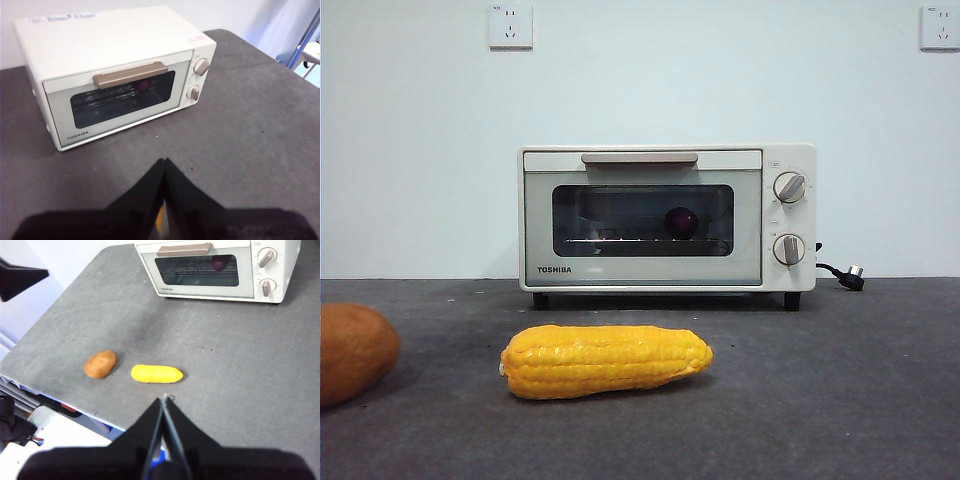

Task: Take the eggplant from the table,put the eggplant in the oven

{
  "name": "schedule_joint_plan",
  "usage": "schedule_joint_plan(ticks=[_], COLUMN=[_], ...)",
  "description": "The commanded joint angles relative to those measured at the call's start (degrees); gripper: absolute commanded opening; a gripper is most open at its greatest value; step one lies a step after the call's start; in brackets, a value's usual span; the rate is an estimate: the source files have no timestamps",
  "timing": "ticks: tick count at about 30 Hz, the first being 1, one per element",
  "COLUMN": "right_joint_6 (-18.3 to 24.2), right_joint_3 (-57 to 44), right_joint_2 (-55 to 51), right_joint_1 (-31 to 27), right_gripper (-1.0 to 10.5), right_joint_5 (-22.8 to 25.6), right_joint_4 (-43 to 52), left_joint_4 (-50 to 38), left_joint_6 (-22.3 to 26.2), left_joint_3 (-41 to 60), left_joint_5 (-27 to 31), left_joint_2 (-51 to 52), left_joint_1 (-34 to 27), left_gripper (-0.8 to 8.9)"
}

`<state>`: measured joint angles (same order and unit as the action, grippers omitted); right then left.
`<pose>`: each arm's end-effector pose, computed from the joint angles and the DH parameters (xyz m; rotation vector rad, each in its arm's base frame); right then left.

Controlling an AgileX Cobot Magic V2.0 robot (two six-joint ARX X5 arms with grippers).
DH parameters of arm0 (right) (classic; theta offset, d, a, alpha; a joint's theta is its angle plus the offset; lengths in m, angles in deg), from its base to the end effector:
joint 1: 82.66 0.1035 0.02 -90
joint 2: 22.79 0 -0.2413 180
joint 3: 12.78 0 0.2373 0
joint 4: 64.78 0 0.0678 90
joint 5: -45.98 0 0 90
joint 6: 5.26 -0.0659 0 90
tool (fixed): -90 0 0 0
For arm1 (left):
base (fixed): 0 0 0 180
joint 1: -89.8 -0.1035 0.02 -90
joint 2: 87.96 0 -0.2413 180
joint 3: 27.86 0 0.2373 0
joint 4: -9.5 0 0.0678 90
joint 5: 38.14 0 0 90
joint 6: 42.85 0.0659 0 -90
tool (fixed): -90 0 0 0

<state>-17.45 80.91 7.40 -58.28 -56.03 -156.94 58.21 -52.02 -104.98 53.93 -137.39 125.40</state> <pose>0.0247 0.0263 0.3738 0.1465 0.5692 0.5649 0.1623 -0.1133 0.3491 -0.0338 0.3971 -0.5482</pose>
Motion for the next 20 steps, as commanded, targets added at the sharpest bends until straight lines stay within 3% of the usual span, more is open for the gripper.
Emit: schedule_joint_plan(ticks=[1,20], right_joint_6=[0.4,0.4], right_joint_3=[-0.4,-0.3], right_joint_2=[-0.2,0.0], right_joint_1=[0.0,0.0], right_gripper=[-0.1,0.0], right_joint_5=[0.1,0.3], right_joint_4=[-1.4,-1.4], left_joint_4=[-0.4,-0.6], left_joint_6=[0.4,0.4], left_joint_3=[0.0,0.0], left_joint_5=[1.0,0.9], left_joint_2=[1.3,1.8], left_joint_1=[0.9,0.8], left_gripper=[-0.07,-0.04])
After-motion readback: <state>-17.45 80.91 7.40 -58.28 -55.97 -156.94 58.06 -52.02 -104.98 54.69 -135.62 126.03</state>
